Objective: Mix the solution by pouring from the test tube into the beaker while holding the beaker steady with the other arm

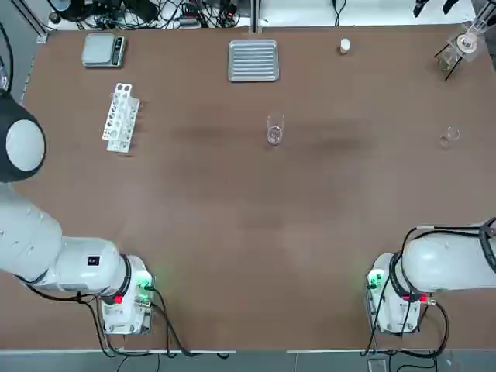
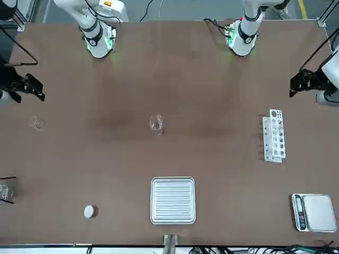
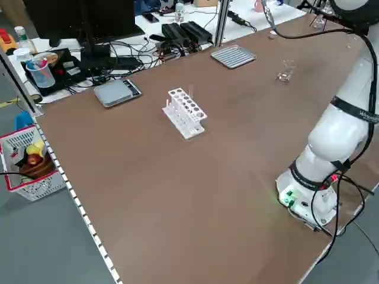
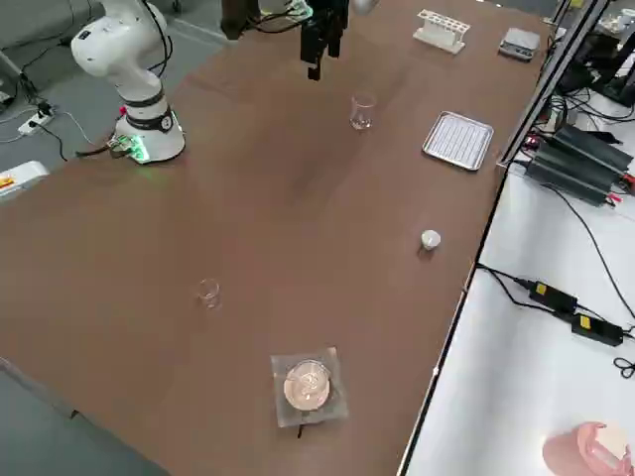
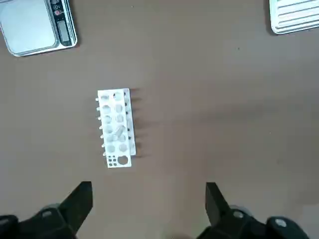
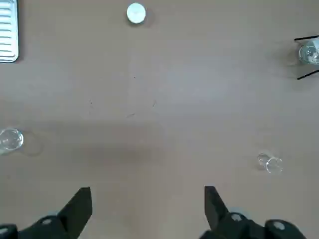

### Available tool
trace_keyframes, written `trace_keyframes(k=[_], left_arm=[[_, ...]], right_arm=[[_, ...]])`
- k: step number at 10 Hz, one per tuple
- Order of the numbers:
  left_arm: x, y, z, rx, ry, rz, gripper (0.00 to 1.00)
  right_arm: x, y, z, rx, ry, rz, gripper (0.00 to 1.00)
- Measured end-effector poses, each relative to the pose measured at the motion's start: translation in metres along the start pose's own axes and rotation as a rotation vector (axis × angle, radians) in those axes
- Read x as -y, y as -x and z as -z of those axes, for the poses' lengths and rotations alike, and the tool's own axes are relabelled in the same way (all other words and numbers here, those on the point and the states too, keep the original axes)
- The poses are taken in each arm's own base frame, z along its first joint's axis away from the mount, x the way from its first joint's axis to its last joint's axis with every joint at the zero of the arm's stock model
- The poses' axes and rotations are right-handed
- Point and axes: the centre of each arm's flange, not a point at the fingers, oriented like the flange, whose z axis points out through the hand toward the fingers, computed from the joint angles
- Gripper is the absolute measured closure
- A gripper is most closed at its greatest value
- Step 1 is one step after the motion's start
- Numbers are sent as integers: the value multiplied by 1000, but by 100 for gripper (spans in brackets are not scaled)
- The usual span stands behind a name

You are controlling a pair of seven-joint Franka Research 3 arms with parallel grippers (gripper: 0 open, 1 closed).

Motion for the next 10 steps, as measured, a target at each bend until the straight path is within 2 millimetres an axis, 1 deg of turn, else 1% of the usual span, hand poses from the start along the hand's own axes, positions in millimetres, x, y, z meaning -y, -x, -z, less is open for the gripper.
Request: trace_keyframes(k=[2, 3, 4, 5, 7, 9, 10], left_arm=[[4, -2, -3, 3, 1, 6, 0], [11, -4, -7, 3, 7, 9, 0], [19, -5, -8, -4, 22, -36, 0], [30, -5, -9, -17, 40, -104, 0], [64, 0, -8, -47, 73, -206, 0], [80, 2, -9, -66, 75, -377, 0], [90, 0, -12, -90, 93, -427, 0]], right_arm=[[0, 0, -1, 1, 0, 0, 0], [0, 0, -1, 2, 0, 0, 0], [0, 0, -1, 3, 0, 0, 0], [0, 0, -2, 5, -1, 1, 0], [3, 1, -3, 14, -13, 5, 0], [8, 2, -4, 22, -48, 52, 0], [8, 2, -4, 22, -56, 80, 0]])
